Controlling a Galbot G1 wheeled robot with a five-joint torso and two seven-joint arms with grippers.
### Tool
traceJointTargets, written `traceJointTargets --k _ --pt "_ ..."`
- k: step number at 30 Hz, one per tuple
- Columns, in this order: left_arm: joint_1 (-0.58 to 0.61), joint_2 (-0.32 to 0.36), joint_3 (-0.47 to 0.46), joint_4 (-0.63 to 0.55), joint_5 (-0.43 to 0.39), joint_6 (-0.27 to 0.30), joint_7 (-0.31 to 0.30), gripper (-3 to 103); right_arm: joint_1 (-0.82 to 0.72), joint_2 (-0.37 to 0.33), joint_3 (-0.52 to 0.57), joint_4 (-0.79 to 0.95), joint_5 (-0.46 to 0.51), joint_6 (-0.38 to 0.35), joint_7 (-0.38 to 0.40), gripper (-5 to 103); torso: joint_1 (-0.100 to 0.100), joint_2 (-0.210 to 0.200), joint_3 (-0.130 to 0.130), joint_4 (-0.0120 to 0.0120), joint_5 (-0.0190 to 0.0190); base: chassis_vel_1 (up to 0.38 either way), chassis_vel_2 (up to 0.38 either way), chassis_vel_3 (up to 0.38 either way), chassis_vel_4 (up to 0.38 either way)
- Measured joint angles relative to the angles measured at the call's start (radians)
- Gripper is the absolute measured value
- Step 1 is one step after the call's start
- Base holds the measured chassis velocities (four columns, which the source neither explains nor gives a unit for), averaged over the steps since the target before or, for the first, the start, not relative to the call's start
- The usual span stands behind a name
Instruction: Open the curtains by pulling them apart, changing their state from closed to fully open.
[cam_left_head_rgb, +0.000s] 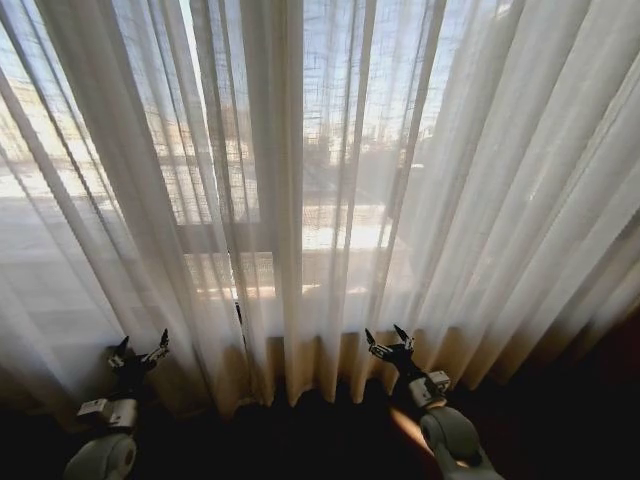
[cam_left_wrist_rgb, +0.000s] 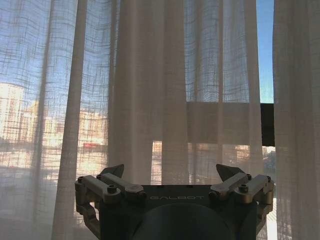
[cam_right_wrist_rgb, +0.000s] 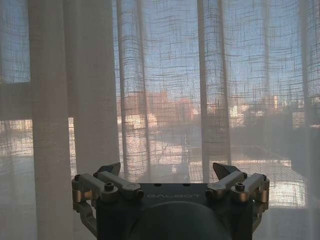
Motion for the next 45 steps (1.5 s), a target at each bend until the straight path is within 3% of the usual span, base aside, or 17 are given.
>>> traceJointTargets --k 13,33,45 --pt "0.001 0.0 0.0 0.0 0.0 0.0 0.0 100 0.036 0.004 -0.006 -0.05 -0.007 0.023 0.015 100 -0.002 0.001 -0.001 0.0 -0.0004 -0.001 -0.009 0.004 -0.003" --pt "0.0 0.0 0.0 0.0 0.0 0.0 0.0 100 0.113 -0.013 -0.008 -0.137 -0.034 0.064 0.074 100 0.0 0.0 0.0 0.0 -0.0005 -0.144 0.145 0.131 -0.144" --pt "0.0 0.0 0.0 0.0 0.0 0.0 0.0 100 0.283 -0.059 -0.059 -0.283 -0.032 0.028 0.201 100 -0.001 0.0 0.0 -0.0003 -0.0005 0.005 -0.007 -0.004 0.01"
